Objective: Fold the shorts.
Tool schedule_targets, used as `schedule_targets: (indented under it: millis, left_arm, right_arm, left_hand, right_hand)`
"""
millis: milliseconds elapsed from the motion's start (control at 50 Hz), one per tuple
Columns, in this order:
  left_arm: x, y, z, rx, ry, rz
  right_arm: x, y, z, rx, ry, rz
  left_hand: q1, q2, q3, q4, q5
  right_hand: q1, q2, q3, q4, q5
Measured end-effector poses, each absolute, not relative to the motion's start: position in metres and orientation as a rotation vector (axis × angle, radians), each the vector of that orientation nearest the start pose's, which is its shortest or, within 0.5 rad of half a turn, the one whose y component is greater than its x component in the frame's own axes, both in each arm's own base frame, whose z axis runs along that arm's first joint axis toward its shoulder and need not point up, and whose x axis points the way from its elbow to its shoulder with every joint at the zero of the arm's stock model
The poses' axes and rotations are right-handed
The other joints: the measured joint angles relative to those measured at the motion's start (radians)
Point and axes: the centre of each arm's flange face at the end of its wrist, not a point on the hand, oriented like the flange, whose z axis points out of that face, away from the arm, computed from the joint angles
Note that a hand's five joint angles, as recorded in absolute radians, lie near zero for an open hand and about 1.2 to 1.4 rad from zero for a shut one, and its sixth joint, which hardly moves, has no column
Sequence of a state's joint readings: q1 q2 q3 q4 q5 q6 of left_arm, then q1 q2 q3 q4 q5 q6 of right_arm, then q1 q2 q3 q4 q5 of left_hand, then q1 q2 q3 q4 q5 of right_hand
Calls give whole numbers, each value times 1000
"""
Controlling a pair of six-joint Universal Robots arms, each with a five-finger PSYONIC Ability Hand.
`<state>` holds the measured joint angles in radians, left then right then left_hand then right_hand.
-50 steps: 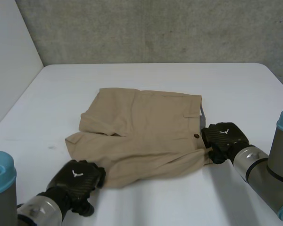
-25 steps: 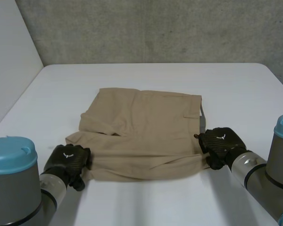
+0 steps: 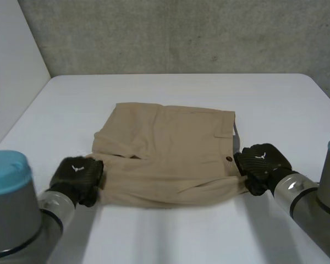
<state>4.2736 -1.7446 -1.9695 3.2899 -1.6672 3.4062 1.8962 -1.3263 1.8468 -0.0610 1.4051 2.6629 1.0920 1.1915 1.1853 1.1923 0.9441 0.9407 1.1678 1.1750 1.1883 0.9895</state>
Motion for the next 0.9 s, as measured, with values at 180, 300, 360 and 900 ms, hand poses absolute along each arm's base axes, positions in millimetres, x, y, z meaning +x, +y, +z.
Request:
schedule_targets:
  millis: [180,300,360,900]
  left_arm:
    - [-217,-171,249,925,2427,-2087]
    - [-203,-159,294,871,2351,-2267]
    - [-197,-154,309,827,2349,-2313]
    - [-208,-257,225,821,2715,-2041]
  right_arm:
    - [213,-216,215,-1276,2363,-1684]
    - [193,-215,263,-1205,2348,-1799]
    - [185,-212,287,-1174,2305,-1868]
    - [179,-293,220,-1187,2425,-1574]
  left_hand:
    - [0,2,1,0,0]
    - [0,2,2,1,0]
    - [0,3,2,1,0]
    - [35,6,2,1,48]
  right_hand:
    - [0,0,0,1,0]
    - [0,0,7,4,0]
    - [0,0,7,4,0]
    - [24,0,7,4,6]
